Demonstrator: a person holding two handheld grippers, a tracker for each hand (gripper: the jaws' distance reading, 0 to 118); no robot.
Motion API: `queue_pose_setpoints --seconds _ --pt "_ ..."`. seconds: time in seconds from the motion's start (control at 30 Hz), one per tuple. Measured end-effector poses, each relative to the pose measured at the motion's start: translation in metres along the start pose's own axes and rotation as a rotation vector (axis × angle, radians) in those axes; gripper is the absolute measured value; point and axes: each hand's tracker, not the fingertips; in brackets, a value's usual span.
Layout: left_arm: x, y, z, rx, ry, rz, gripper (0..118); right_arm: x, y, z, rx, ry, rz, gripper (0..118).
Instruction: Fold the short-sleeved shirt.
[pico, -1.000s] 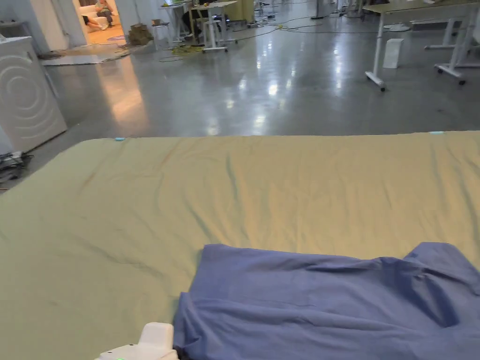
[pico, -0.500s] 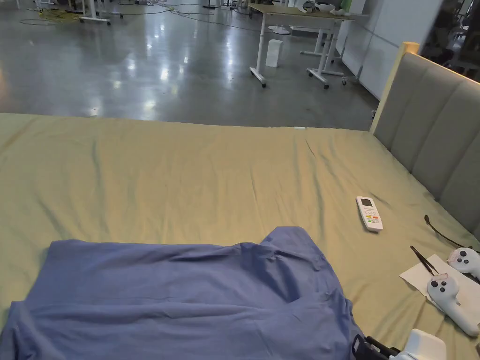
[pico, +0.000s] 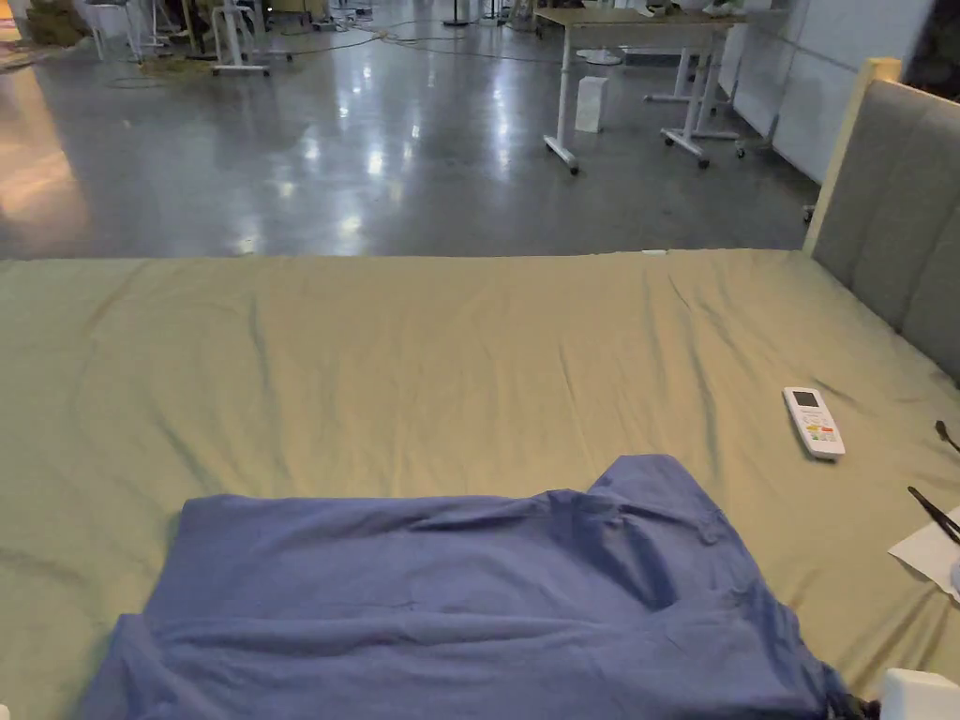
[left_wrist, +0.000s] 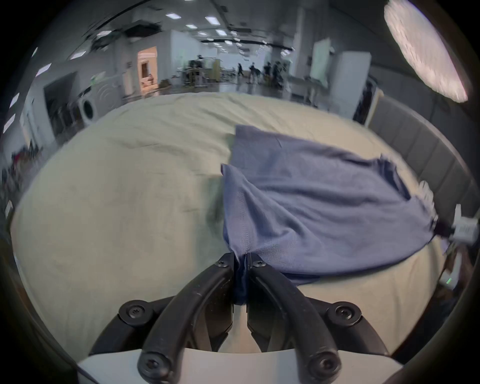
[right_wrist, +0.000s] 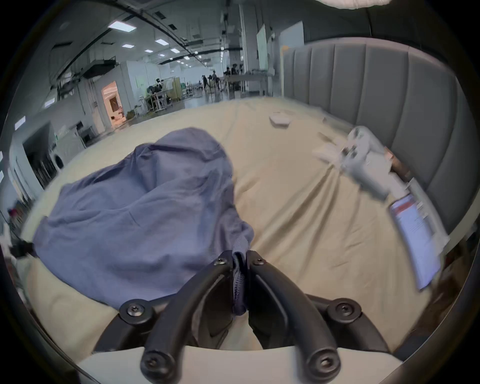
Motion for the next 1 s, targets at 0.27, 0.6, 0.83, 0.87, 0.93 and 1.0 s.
queue_pose_setpoints --seconds 0.27,0.6,0.83,0.87,0.93,1.0 --pt "0.013 -0.006 0.075 0.036 -0.028 -0.018 8 0.012 -0.008 0.061 0.031 0.01 0.015 8" --pt "-0.001 -0.077 0.122 -0.046 -0.03 -0.018 8 0.015 -0.064 0.1 -0.075 0.035 -0.002 8" --pt "-0.019 -0.091 0.092 -0.044 0.079 -0.05 45 0.022 -0.079 0.082 -0.093 0.09 -0.062 56" --pt "-0.018 -0.09 0.097 -0.029 0.122 -0.091 64 0.025 -0.08 0.088 -0.081 0.09 -0.074 69" --pt "-0.007 -0.087 0.123 0.062 0.098 -0.111 66 0.031 -0.076 0.108 -0.005 0.118 -0.109 68" --pt "0.003 -0.075 0.15 0.167 0.082 -0.121 66 0.037 -0.062 0.128 0.046 0.17 -0.116 68"
